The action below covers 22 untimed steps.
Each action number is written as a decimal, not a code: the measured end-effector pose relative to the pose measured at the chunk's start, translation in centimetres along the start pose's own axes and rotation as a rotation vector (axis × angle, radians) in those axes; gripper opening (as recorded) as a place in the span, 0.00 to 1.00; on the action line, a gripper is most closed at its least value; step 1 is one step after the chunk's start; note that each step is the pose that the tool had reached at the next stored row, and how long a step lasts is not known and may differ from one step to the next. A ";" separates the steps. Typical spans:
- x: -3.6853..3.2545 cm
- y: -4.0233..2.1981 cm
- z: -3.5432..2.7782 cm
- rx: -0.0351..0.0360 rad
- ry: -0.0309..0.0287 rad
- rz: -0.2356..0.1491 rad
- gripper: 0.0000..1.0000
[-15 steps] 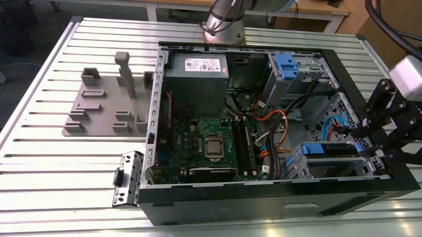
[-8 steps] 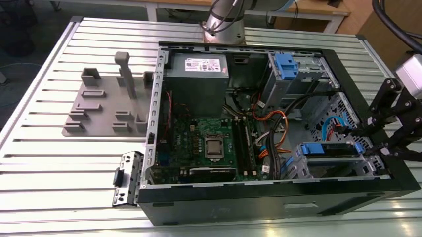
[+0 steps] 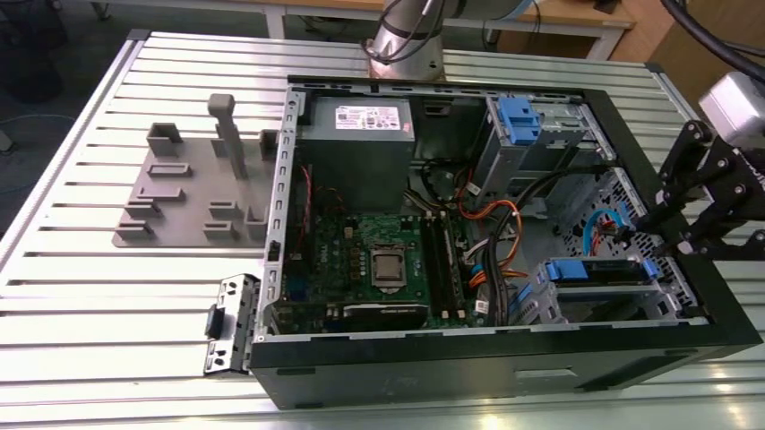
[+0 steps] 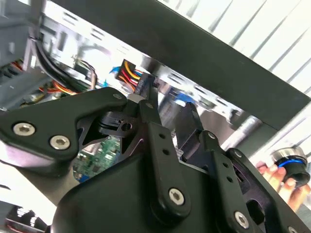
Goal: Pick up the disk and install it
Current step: 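Insert the first disk wire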
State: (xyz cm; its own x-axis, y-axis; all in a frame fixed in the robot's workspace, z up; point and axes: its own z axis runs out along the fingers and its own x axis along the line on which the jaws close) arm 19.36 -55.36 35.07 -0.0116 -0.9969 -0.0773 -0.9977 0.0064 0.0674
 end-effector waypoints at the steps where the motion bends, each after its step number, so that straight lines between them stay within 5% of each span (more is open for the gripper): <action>1: -0.15 0.01 0.02 -0.0001 -0.0004 0.000 0.41; 8: -0.24 0.07 -0.97 -0.0001 -0.0004 0.000 0.41; 16: -1.13 0.02 -0.21 -0.0014 0.0011 -0.002 0.41; 22: -1.36 -0.19 0.55 -0.0020 0.0216 -0.003 0.41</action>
State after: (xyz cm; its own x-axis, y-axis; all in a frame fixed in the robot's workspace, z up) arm 19.52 -53.96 34.62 -0.0068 -0.9984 -0.0560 -0.9976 0.0029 0.0691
